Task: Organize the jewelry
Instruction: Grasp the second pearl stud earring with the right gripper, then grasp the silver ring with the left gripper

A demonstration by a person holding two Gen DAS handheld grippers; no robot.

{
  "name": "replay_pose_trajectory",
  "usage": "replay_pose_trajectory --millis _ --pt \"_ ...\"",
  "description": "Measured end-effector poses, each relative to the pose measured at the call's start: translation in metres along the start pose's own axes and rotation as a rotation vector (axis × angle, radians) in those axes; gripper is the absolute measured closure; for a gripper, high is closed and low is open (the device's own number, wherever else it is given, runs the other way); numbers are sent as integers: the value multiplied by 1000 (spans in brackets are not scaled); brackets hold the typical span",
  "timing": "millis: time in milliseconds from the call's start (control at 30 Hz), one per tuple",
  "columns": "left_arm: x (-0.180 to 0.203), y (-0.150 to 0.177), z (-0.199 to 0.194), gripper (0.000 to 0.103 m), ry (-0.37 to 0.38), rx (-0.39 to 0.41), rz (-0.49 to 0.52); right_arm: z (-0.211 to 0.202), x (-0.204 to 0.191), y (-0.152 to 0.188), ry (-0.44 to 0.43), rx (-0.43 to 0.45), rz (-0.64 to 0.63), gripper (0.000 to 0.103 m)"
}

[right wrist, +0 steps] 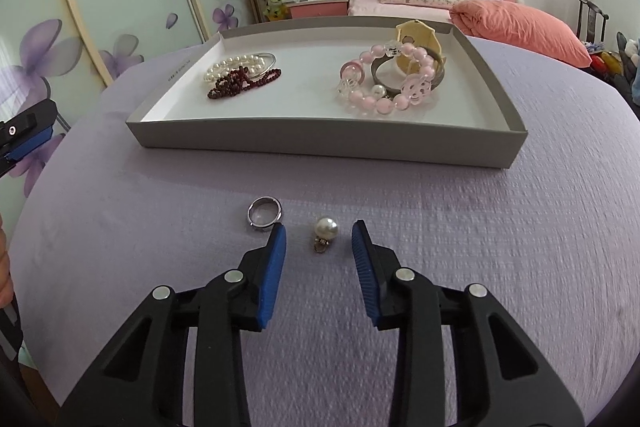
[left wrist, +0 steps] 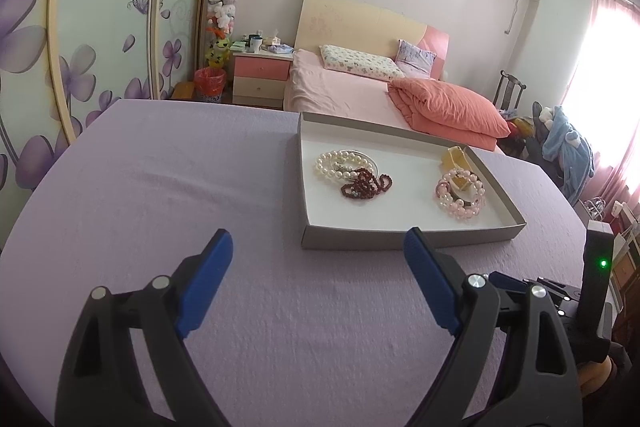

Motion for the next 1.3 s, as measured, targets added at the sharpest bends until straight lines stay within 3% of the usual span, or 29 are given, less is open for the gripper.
replay_pose_trajectory --millis 333,600,800,933,1300 --pt "2 -1 6 16 -6 -12 2 2 0 -4 17 -3 -8 76" --pt "7 0 11 16 -3 -21 11 4 -3 -6 39 -6 -26 77" --pt "13 2 14 16 1 -28 20 4 -1 -6 67 -7 -31 88" --pt "19 4 16 16 6 -36 34 3 1 -5 64 -7 -32 89" --pt "74 25 39 15 78 -116 133 -21 60 3 102 18 111 89"
Point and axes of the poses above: each gripper's, at about its wrist camera, not at the fingertips, and z roughly the way its jaws point, x to its right, y to its underside, the point moved 2 cm from there along z, roughly the way its jaws point, and after that the axes turned 2 degrees about -x, right-handed, at the moved point
